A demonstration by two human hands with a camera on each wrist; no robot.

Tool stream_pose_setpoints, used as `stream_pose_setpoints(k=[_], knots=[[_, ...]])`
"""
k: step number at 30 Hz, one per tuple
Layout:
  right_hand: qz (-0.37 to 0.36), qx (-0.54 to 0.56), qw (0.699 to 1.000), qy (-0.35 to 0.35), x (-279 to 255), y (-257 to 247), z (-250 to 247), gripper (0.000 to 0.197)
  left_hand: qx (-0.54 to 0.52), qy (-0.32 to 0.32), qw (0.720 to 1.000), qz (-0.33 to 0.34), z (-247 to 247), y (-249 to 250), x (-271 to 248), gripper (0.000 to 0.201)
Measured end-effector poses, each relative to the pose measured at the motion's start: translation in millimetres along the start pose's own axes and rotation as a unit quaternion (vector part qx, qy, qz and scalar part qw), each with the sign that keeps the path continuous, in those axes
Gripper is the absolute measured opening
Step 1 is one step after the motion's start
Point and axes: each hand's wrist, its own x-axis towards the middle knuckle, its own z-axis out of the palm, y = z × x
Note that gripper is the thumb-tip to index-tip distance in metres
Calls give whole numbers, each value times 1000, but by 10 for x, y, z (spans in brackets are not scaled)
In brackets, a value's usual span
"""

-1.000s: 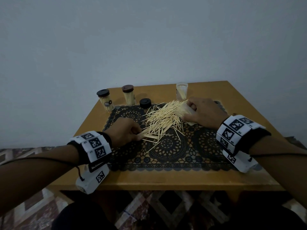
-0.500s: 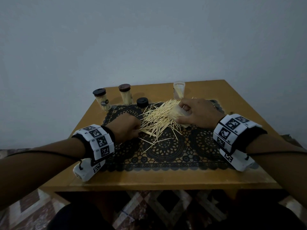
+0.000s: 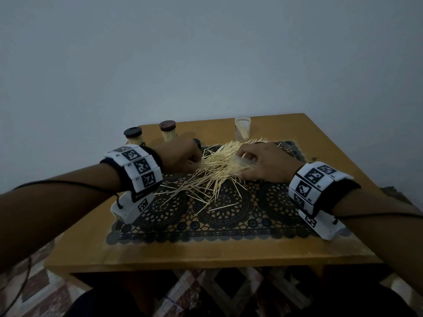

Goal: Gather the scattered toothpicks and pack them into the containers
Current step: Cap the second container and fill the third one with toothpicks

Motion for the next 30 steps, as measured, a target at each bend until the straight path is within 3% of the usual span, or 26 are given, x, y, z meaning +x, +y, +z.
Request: stream_pose_setpoints(k=[4,7,11,14,17,21,30], knots=[[-10,-5,1000,-1,27,23,33,43,49,-7,999,16,-17,170,123,40],[-17,-9,1000,-3,48,32,46,44,60,-10,998,16,8,287,225,25],[-20,-21,1000,0,39,23,37,30,78,8,996,28,-42,436,343,15],[-9,-16,1000,2,36,34,28,32,25,39,999,18,-51,444,415,18],[3,-1,1000,2,35,52,25,53,-73,87,994,6,-12,414,435,24],[15,11,1000,13,20,38,22,62,-160,123,979,14,0,430,393,22],[19,21,999,22,-3,7,-8,54,-146,136,979,-32,-8,291,88,21]])
